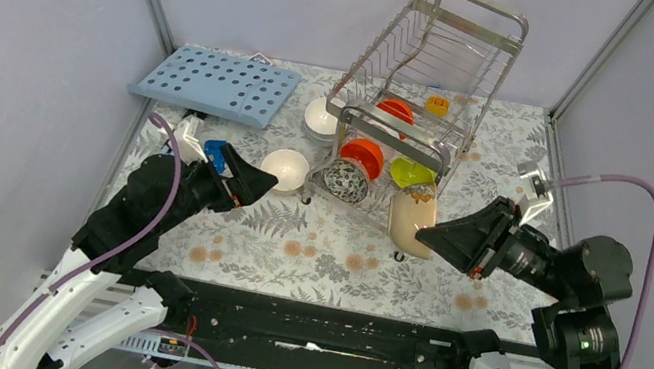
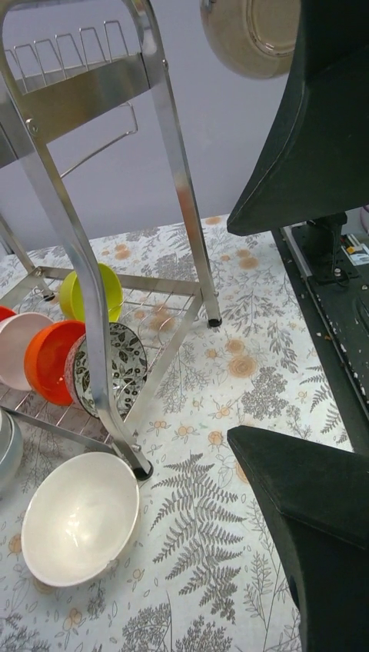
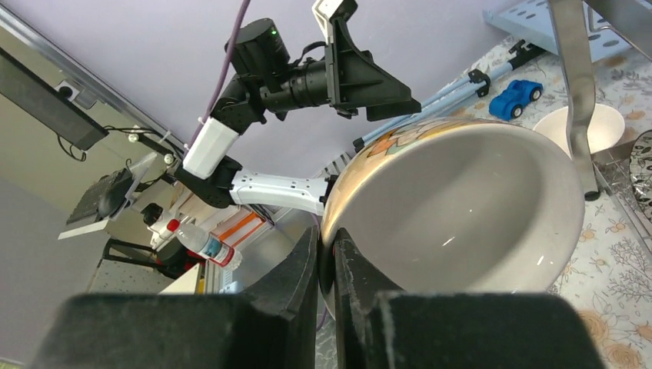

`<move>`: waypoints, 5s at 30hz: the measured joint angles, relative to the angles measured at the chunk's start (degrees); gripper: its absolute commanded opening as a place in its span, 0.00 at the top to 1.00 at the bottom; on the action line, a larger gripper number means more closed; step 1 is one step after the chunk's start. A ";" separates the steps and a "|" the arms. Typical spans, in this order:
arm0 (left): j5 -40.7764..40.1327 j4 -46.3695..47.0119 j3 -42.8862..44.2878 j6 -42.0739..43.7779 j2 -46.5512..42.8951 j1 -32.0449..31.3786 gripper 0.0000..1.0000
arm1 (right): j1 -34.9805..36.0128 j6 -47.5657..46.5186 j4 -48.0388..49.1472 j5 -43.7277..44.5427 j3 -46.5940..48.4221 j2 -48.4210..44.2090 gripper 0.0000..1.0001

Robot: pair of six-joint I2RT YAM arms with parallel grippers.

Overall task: Unload the bowls from the dish rack
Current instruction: Place the bowl with the bowl.

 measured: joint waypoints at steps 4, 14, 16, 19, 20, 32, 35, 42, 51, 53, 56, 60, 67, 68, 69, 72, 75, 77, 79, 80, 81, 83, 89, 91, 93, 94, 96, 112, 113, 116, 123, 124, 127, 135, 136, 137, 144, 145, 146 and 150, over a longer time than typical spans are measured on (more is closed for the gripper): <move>-0.90 -0.11 0.00 0.96 0.35 0.00 0.01 | 0.92 -1.84 -2.16 0.22 3.45 5.25 1.00; -1.33 -0.92 0.61 2.91 1.81 0.00 0.01 | 1.97 -5.79 -3.85 4.20 37.38 28.09 1.00; -1.49 -1.62 1.46 3.48 1.86 0.00 0.01 | 2.47 -6.69 -4.42 5.46 41.31 31.21 1.00; -2.01 -2.84 3.32 4.52 1.79 0.00 0.01 | 5.31 -9.16 -6.86 9.35 49.86 37.99 1.00; -2.25 -3.04 3.87 4.83 1.60 0.00 0.01 | 7.06 -10.54 -8.24 11.32 53.46 40.65 1.00; -7.10 -7.69 6.27 7.02 -1.31 0.00 0.01 | 22.12 -18.62 -17.62 26.97 68.63 59.10 1.00; -9.92 -8.81 7.39 6.95 -2.58 0.00 0.01 | 28.85 -21.88 -20.31 30.53 70.49 59.91 1.00; -14.56 -10.60 8.39 5.38 -4.26 0.00 0.01 | 46.38 -28.94 -23.89 38.66 74.36 61.33 1.00; -22.53 -15.41 11.37 1.40 -4.31 0.00 0.01 | 65.02 -38.58 -24.79 59.67 56.52 57.27 1.00; -24.00 -15.80 11.58 0.50 -4.42 0.00 0.01 | 69.07 -40.09 -24.70 64.35 51.95 56.78 1.00; -24.41 -15.89 11.56 0.11 -4.44 0.00 0.01 | 73.22 -41.35 -23.87 69.79 44.02 55.39 1.00; -24.06 -14.97 10.58 0.15 -4.81 0.00 0.01 | 75.32 -42.16 -22.27 76.70 32.76 51.10 1.00; -18.27 -10.69 4.33 3.93 -9.35 0.00 0.01 | 79.06 -42.66 -18.97 87.10 14.78 38.80 1.00; -16.98 -10.32 3.43 4.70 -10.03 0.00 0.01 | 79.36 -42.66 -18.53 87.49 12.83 37.62 1.00; -15.41 -9.88 2.29 5.57 -10.84 0.00 0.01 | 79.65 -42.66 -17.81 87.89 10.43 36.35 1.00; -11.17 -9.40 -0.37 6.75 -12.44 0.00 0.01 | 80.04 -42.66 -17.38 88.37 5.79 35.19 1.00; -6.29 -9.14 -2.23 7.30 -13.14 0.00 0.01 | 80.41 -42.69 -17.14 87.76 1.75 35.21 1.00; -2.21 -8.07 -3.98 7.28 -13.68 0.00 0.01 | 80.54 -42.77 -17.05 87.21 0.13 35.21 1.00; 0.98 -7.45 -6.01 7.10 -14.05 0.00 0.01 | 80.54 -42.88 -17.05 86.49 -0.85 35.19 1.00; 2.54 -7.23 -7.19 6.97 -14.14 0.00 0.01 | 80.56 -42.95 -17.03 86.20 -1.09 35.21 1.00; 3.87 -7.23 -8.11 6.84 -14.14 0.00 0.01 | 80.70 -42.95 -17.03 86.07 -1.25 35.21 1.00; 6.27 -7.15 -9.49 6.84 -14.14 0.00 0.01 | 81.00 -42.93 -16.79 86.07 -1.75 35.21 1.00; 11.82 -6.84 -10.45 8.50 -12.57 0.00 0.02 | 82.14 -42.42 -15.76 86.09 -5.07 35.76 1.00; 12.70 -6.91 -10.38 9.49 -11.63 0.00 0.05 | 82.51 -42.16 -15.96 86.09 -5.77 36.70 1.00; 13.31 -7.17 -9.77 10.97 -9.75 0.00 0.07 | 82.77 -42.01 -16.22 86.09 -5.81 37.77 1.00; 13.42 -7.32 -9.22 11.78 -8.39 0.00 0.08 | 82.86 -41.99 -16.22 86.09 -5.81 38.16 1.00; 13.46 -7.50 -8.22 13.14 -5.62 0.00 0.10 | 83.01 -41.83 -16.24 86.12 -5.81 38.62 1.00; 16.41 -9.99 -4.04 17.35 4.11 -4.55 0.13 | 83.10 -45.33 -18.21 84.46 -2.14 46.53 1.00; 16.20 -9.79 -4.04 17.35 5.27 -5.53 0.13 | 83.10 -45.59 -18.23 84.30 -1.90 47.08 1.00; 16.00 -8.81 -4.07 17.29 7.45 -7.37 0.13 | 83.10 -46.23 -18.36 83.34 -1.42 48.28 1.00; 15.52 -5.84 -4.07 16.68 9.51 -13.25 0.18 | 83.10 -46.82 -18.43 83.06 -1.38 48.39 1.00; 14.95 -5.46 -4.07 16.61 10.21 -14.88 0.20 | 83.10 -46.90 -18.43 83.06 -1.36 48.41 1.00; 12.70 -4.90 -4.07 16.39 13.20 -20.20 0.25 | 83.10 -47.43 -18.78 82.79 -0.63 48.87 1.00; 5.95 -4.72 -4.07 15.63 17.90 -25.92 0.43 | 83.10 -48.39 -18.82 81.79 1.20 50.10 1.00; 4.96 -4.74 -4.04 15.45 18.29 -26.10 0.44 | 83.10 -48.43 -18.82 81.77 1.20 50.10 1.00; 4.24 -4.74 -4.04 15.34 18.62 -26.23 0.45 | 83.10 -48.50 -18.82 81.74 1.20 50.10 1.00; -0.04 -4.74 -3.87 14.71 21.03 -28.76 0.54 | 83.10 -48.57 -18.84 81.74 1.20 50.12 1.00; -0.15 -4.72 -3.87 14.64 21.22 -28.89 0.56 | 83.10 -48.59 -18.82 81.74 1.22 50.16 1.00; -0.79 -4.83 -3.76 14.51 21.70 -29.42 0.59 | 83.10 -48.61 -18.82 81.74 1.25 50.29 1.00; -3.72 -5.81 -2.40 13.64 23.80 -31.61 0.64 | 83.10 -48.83 -19.19 81.77 2.10 51.30 1.00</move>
